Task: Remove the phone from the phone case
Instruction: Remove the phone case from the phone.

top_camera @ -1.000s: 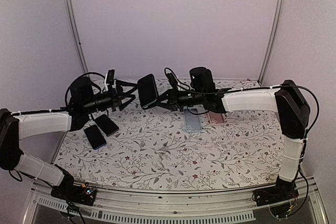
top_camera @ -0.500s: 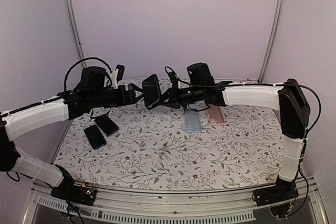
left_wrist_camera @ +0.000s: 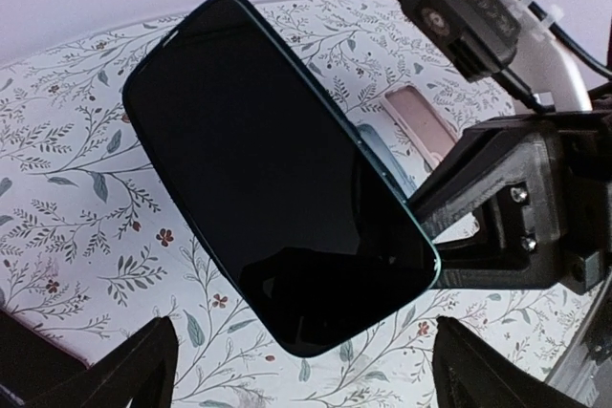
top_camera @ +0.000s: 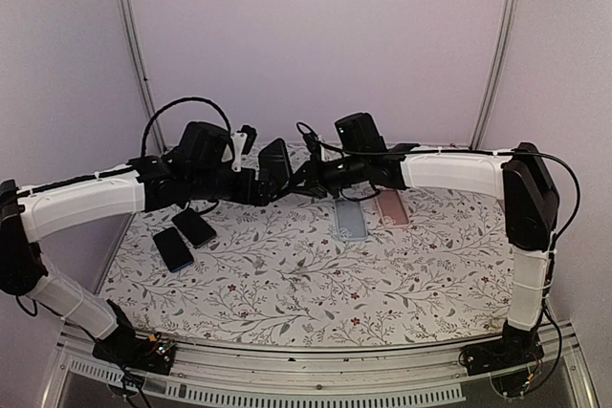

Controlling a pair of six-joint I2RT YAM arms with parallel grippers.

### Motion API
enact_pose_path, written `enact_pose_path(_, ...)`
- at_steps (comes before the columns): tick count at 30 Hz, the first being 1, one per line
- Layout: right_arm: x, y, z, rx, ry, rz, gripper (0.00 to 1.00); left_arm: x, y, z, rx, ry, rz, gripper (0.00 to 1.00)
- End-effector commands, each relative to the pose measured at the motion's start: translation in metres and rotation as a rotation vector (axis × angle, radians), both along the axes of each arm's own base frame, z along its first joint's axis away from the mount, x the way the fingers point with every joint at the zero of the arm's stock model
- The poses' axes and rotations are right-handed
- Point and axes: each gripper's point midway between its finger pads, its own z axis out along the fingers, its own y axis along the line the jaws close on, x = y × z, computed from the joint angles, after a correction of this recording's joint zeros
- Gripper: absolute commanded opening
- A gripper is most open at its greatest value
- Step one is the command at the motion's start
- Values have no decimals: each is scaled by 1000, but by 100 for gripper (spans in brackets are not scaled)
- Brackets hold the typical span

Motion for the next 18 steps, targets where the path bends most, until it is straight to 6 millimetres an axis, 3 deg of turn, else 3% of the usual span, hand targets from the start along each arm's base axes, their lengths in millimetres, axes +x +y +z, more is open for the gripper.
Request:
enact_pose_path(1,7,7,30,53,-74,14,0,-3,-9,1,71,-33,-21,94)
enact_pose_path(10,5,11,32,51,-69,33,0,-5,-23,-3,110,-49,-39,95)
enact_pose_path(18,0,16,32,49,-59,44,0,4,-18,-5,171,-76,23,95)
